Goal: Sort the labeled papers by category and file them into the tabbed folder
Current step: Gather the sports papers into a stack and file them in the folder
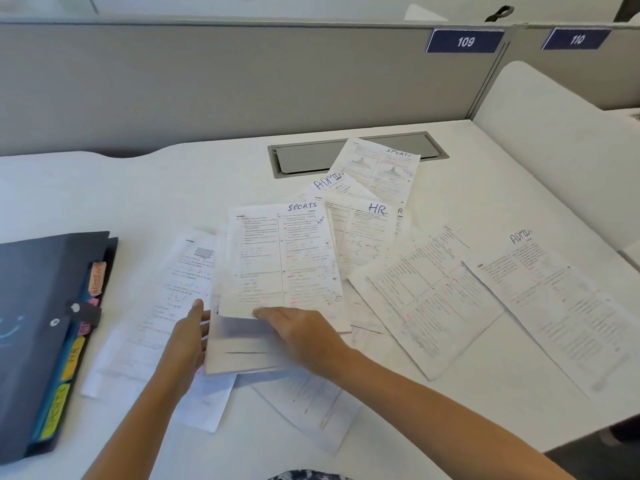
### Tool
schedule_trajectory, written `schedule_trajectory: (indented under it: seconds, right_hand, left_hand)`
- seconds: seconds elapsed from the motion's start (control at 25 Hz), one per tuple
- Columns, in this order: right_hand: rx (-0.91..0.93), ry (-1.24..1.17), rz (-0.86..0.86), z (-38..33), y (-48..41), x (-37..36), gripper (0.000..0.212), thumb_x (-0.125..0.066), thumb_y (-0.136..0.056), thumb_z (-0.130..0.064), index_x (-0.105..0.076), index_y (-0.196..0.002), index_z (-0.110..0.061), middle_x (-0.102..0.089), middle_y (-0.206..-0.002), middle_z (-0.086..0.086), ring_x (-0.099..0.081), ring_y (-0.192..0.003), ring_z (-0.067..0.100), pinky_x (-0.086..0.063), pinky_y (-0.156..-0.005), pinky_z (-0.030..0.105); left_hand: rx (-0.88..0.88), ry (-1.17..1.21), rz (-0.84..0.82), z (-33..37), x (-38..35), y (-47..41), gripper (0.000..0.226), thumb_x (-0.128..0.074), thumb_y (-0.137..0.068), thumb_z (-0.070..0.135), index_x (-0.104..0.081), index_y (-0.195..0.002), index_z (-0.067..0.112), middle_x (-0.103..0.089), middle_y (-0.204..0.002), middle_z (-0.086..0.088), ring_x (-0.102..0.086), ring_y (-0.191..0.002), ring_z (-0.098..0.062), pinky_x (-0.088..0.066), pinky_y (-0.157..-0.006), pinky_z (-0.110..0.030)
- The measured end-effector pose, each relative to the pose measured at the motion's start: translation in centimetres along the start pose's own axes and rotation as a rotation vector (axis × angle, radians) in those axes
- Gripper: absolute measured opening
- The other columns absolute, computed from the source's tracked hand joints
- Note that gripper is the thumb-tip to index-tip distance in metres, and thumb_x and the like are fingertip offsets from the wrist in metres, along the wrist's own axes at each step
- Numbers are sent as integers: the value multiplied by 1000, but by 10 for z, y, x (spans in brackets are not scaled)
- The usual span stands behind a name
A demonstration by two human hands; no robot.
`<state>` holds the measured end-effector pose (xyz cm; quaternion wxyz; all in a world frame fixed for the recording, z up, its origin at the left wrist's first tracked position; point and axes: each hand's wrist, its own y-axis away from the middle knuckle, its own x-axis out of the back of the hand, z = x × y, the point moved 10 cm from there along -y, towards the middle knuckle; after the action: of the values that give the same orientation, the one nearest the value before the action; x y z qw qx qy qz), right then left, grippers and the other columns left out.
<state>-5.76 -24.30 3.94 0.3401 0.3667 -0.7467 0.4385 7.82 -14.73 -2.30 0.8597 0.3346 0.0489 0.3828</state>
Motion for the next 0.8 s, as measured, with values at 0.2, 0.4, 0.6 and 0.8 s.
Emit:
schedule_trajectory:
  seconds: [0.2,0.4,0.6,0.8]
  right_hand:
    - [-9,-10,169,15,-6,36,36,-39,-101,-27,-68,-102,-6,-73,-91,5,-69,-78,19,-57,-62,30]
    - [-374,9,319,126,-28,96,19,-50,-92,-5,-65,-105,-6,-69,-93,7,-64,-83,19,-55,-76,36]
    - [-878,209,292,254,-33,143,33,-50,-86,3,-51,-118,1,-56,-114,19,-53,-106,33,-43,-87,35]
    - [-1175,381,4,334,-34,139,46,-51,-89,-14,-38,-129,6,-44,-131,22,-43,-119,36,-37,-97,38]
  left_hand:
    - [-84,-158,-32,2,-2,-4,27,-61,-90,31,-63,-110,13,-69,-104,-10,-65,-94,-30,-54,-83,-44]
    - [-84,-153,-17,3,-4,-7,25,-62,-89,35,-64,-105,15,-70,-100,-7,-65,-92,-29,-54,-82,-43]
    - [-99,-264,-39,6,-5,-13,27,-73,-80,33,-64,-100,17,-70,-101,-3,-67,-91,-26,-53,-87,-47]
    - [-88,-300,-74,4,-5,-15,36,-80,-70,37,-63,-98,23,-72,-102,-1,-68,-90,-25,-53,-88,-49]
